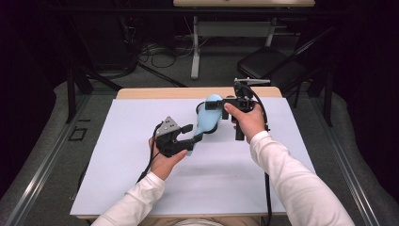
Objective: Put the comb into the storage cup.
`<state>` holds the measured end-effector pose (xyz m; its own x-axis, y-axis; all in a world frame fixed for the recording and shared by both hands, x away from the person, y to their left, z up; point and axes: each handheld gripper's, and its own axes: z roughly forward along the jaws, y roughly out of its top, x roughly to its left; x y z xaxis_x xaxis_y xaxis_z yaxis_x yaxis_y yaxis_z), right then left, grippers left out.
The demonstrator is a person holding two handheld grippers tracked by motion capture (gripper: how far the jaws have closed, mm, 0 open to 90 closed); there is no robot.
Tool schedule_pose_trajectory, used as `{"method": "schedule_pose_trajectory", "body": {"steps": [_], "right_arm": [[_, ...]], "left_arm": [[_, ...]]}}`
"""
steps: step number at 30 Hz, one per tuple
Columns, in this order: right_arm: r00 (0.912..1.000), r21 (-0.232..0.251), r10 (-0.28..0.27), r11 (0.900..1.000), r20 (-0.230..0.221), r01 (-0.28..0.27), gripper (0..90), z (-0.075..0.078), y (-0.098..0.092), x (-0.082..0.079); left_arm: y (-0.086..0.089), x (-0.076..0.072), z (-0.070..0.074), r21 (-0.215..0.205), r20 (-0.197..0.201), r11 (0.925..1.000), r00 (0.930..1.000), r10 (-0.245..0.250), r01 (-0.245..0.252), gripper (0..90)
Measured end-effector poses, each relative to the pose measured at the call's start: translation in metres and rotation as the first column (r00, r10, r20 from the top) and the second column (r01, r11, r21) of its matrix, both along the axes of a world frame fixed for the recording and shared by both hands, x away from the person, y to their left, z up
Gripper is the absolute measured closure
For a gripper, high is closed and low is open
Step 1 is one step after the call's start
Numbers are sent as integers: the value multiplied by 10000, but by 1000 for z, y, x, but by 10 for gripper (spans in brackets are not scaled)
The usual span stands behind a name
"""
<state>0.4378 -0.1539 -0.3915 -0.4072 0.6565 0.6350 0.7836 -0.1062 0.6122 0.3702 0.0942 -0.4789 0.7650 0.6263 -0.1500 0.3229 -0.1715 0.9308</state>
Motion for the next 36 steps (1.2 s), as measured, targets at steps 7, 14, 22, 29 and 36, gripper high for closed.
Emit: {"method": "schedule_pose_trajectory", "body": {"steps": [7,14,22,29,36], "right_arm": [[9998,-112,-160,9998,73,161,489,0,-5,1],[9995,-120,-290,9995,93,291,489,-1,-8,3],[9994,-249,-310,9992,144,314,488,-3,-7,3],[9996,-272,-260,9993,107,263,488,-4,-5,3],[9995,-240,-273,9993,153,277,488,-3,-4,2]], "left_arm": [[0,1,1,0,166,10000,9999,21,-21,413],[-2,1,2,227,489,9994,9985,259,-270,383],[-2,1,4,481,861,9979,9955,390,-433,383],[1,1,7,372,899,9980,9948,485,-520,372],[2,4,5,185,338,9979,9975,616,-623,206]]}}
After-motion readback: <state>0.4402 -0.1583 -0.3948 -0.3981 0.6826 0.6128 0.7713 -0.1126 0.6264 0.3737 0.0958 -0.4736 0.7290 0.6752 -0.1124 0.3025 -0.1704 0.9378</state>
